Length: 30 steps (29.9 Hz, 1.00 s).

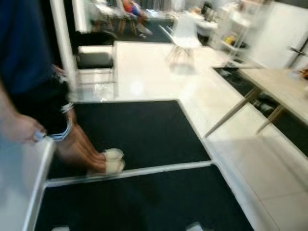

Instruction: Restocking fridge

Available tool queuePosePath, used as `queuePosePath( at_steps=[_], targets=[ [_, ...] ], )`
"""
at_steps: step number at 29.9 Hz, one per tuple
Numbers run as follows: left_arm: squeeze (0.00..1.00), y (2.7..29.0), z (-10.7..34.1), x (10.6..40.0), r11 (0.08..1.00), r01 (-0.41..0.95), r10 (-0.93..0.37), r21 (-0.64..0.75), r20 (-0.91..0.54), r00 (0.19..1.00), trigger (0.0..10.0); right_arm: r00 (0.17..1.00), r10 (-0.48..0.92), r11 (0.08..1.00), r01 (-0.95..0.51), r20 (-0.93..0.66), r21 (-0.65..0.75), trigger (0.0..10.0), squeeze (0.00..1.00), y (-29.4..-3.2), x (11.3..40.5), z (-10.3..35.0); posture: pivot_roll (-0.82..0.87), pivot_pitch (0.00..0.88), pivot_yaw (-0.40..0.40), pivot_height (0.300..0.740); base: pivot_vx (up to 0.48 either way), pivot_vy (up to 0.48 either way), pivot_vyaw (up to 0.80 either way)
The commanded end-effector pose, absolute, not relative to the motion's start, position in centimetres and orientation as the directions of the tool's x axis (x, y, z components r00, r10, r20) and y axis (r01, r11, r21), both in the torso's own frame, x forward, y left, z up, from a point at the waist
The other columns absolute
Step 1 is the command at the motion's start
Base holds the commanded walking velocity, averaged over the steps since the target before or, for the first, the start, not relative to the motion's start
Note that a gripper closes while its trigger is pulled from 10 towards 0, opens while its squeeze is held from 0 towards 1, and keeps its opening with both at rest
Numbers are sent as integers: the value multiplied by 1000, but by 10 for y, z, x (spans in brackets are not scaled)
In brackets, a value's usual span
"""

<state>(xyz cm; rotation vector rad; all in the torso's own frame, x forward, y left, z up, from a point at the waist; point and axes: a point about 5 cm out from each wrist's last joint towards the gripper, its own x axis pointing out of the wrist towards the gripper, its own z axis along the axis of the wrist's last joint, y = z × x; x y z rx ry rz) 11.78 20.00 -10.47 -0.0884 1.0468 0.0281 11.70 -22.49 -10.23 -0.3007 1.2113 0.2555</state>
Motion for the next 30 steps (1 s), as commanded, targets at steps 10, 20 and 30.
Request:
queuePosePath(
  at_steps=[10, 20, 30],
  targets=[
    [0, 195, -107, 115, 996, -72, -14, -56, -874, 486, 10000, 309, 7, 922, -370, -951, -114, 10000, 0, -230, 116, -102, -64, 0, -33, 740, 0, 0, -779],
    [0, 197, -107, 114, 997, -67, -1, -38, -877, 481, 10000, 284, -17, 911, -391, -959, -132, 10000, 0, -234, 112, -102, -64, 0, -36, 740, 0, 0, -781],
    [0, 197, -106, 116, 998, -57, 4, -27, -874, 486, 10000, 277, -28, 909, -392, -960, -140, 10000, 0, -236, 111, -102, -64, 0, -36, 740, 0, 0, -781]
  ],
)
